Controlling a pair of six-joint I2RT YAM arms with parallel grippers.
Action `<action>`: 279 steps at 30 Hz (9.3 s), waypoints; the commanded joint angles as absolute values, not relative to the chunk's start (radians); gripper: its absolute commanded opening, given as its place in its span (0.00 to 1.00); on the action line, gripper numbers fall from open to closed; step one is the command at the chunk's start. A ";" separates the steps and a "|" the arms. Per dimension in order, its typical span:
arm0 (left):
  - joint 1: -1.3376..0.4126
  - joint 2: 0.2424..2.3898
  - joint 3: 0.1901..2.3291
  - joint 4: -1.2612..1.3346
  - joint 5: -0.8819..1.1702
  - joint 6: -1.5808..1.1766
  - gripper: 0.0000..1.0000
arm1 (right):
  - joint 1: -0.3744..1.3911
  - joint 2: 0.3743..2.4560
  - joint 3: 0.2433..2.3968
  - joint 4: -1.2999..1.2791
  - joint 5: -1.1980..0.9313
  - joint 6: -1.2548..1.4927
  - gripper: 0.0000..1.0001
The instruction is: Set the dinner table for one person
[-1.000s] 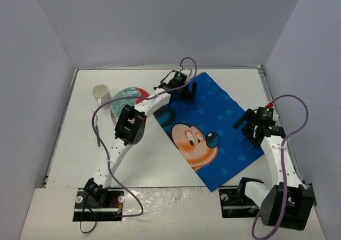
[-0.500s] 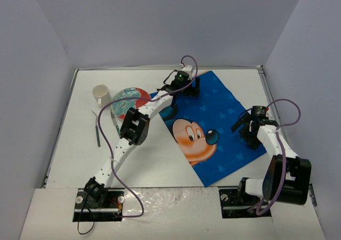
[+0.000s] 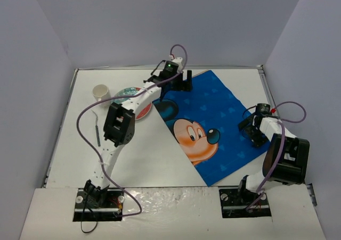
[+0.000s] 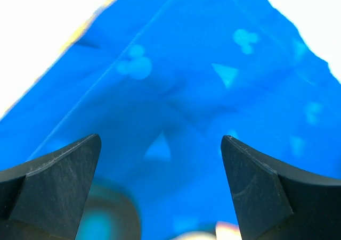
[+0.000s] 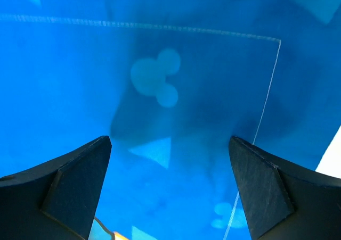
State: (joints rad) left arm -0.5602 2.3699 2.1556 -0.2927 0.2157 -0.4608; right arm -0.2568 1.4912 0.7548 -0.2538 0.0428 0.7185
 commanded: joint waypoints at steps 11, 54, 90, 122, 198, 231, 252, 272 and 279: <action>-0.402 1.772 1.801 -0.355 0.201 -0.367 0.95 | -0.319 1.722 0.944 -0.121 0.151 0.750 0.89; -0.361 1.160 1.098 -0.579 0.080 -0.469 0.96 | 0.258 2.111 1.529 0.066 0.011 -0.012 0.83; -0.347 1.129 1.111 -0.625 0.074 -0.451 0.96 | 0.219 2.301 1.820 0.005 -0.088 -0.016 0.84; -0.312 1.087 0.988 -0.443 0.097 -0.566 0.96 | 0.212 2.182 2.096 -0.055 -0.233 0.071 0.97; -0.298 0.744 1.037 -0.853 -0.120 -0.439 0.97 | 0.712 2.300 1.284 1.035 -0.147 1.299 0.87; -0.319 0.750 1.043 -0.820 -0.121 -0.434 0.97 | 0.679 2.223 1.266 0.994 -0.203 1.282 0.00; -0.319 0.899 1.011 -0.613 -0.067 -0.424 0.97 | 0.397 1.685 0.816 1.106 -0.567 1.205 0.00; -0.318 0.966 1.007 -0.552 -0.046 -0.396 0.97 | -0.147 1.408 0.479 1.010 -0.845 1.016 0.00; -0.318 0.972 1.007 -0.548 -0.042 -0.390 0.97 | -0.183 1.485 0.405 1.200 -0.859 1.048 0.00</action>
